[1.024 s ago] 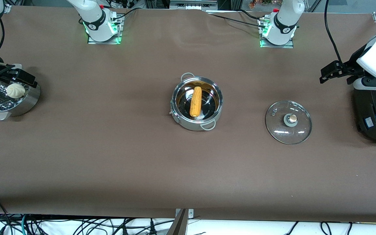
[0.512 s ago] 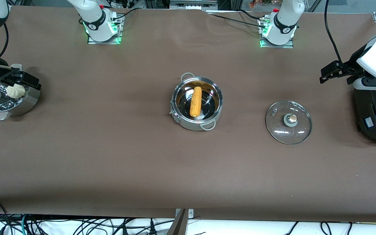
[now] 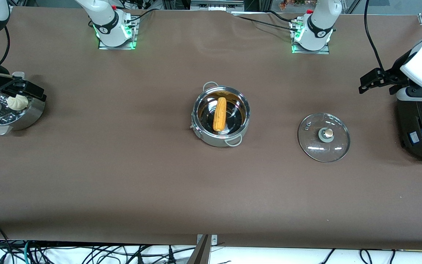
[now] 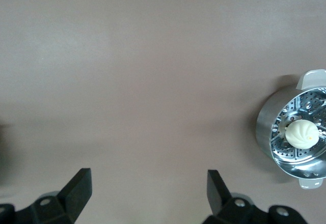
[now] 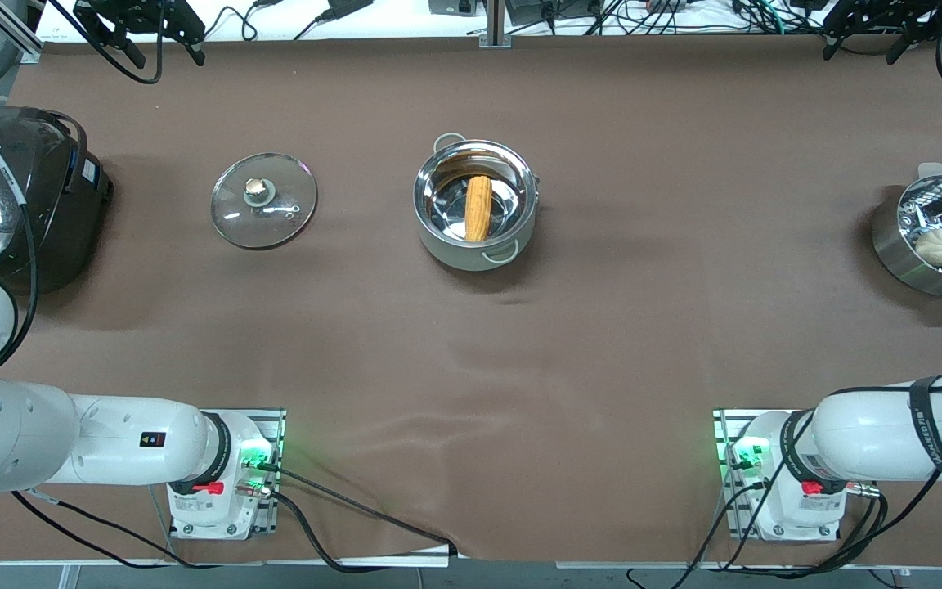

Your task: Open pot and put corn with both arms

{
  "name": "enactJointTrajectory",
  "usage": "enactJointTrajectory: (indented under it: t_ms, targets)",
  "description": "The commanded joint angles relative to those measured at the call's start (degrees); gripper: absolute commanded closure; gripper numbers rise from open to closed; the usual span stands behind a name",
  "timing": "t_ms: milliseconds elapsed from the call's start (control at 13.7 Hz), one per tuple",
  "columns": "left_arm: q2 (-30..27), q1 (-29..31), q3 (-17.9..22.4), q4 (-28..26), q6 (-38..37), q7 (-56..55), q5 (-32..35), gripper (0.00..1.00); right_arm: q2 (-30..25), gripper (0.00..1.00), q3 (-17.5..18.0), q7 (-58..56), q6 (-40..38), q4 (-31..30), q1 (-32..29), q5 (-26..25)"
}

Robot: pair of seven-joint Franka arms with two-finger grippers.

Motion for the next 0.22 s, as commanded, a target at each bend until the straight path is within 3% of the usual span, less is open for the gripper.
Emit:
enactJointTrajectory:
  t_ms: [0,146]
  targets:
    - [-0.6,0.2,-0.2,-0.4,-0.3,-0.3,1.0,0.00,-0.6,0.00,0.8,-0.1,0.4,-0.6,-1.1,1.0]
    - [-0.6,0.2,-0.2,-0.4,-0.3,-0.3,1.0,0.00,-0.6,0.00,0.8,-0.2,0.4,-0.6,-1.1,1.0]
